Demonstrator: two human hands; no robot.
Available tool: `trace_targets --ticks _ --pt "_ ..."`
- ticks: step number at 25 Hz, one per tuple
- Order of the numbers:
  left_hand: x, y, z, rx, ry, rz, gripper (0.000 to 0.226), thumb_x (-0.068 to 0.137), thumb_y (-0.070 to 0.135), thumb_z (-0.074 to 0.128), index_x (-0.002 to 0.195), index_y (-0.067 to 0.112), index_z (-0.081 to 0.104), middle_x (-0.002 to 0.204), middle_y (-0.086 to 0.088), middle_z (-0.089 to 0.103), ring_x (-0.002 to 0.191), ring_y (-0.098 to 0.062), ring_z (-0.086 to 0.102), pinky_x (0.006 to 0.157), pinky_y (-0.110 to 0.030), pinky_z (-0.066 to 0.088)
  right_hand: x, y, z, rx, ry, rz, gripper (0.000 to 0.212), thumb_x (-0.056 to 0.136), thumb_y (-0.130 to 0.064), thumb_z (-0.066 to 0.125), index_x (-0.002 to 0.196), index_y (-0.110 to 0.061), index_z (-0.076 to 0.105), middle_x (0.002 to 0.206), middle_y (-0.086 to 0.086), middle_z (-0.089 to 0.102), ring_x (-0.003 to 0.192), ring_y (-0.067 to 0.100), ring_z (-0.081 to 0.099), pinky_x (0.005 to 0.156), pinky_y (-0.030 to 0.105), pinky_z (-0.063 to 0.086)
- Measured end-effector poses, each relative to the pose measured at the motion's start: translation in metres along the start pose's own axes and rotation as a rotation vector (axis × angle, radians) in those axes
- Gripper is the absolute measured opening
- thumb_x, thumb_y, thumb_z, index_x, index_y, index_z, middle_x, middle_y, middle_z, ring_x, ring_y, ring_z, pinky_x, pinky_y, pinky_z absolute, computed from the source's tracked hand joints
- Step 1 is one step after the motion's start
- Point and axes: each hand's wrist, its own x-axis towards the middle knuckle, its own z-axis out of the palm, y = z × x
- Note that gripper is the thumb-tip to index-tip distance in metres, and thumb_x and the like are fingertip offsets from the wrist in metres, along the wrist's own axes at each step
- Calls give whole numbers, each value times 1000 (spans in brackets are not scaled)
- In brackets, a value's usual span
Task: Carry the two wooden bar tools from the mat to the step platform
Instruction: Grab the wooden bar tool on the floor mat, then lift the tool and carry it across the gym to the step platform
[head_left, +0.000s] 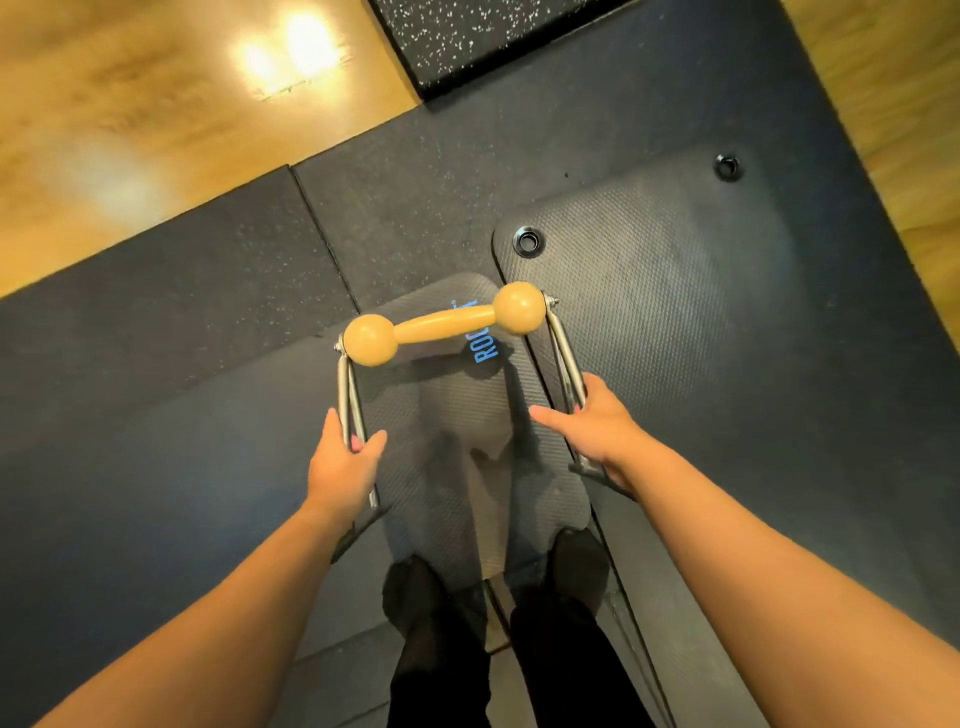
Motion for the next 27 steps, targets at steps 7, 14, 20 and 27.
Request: trace_targets --ticks 7,14,20,27 --pt "-106 155 -96 -94 185 332 24 99 15 63 123 14 58 81 -4 52 68 -14 49 69 -36 40 -131 -139 -76 99 101 -245 49 86 -33 82 121 -25 49 99 -4 62 85 9 60 77 21 54" --pt "-257 330 -214 -307 219 625 38 101 16 61 103 54 56 87 5 55 75 -13 52 67 -32 44 -308 -301 -170 325 195 -358 36 85 -69 58 110 -46 48 110 -7 59 83 10 53 64 33 46" --pt "-394 454 -320 -345 255 962 47 100 15 60 91 62 59 84 -3 52 70 -20 48 64 -38 40 -457 -412 -237 399 189 -620 36 94 -59 59 122 -39 48 100 -7 52 77 9 48 48 23 41" --pt "-544 554 -408 -448 346 1240 39 104 22 56 117 59 58 105 -17 63 88 -20 60 76 -43 51 -645 -504 -317 293 263 -926 38 98 -55 57 131 -38 47 100 1 54 75 13 48 51 23 43"
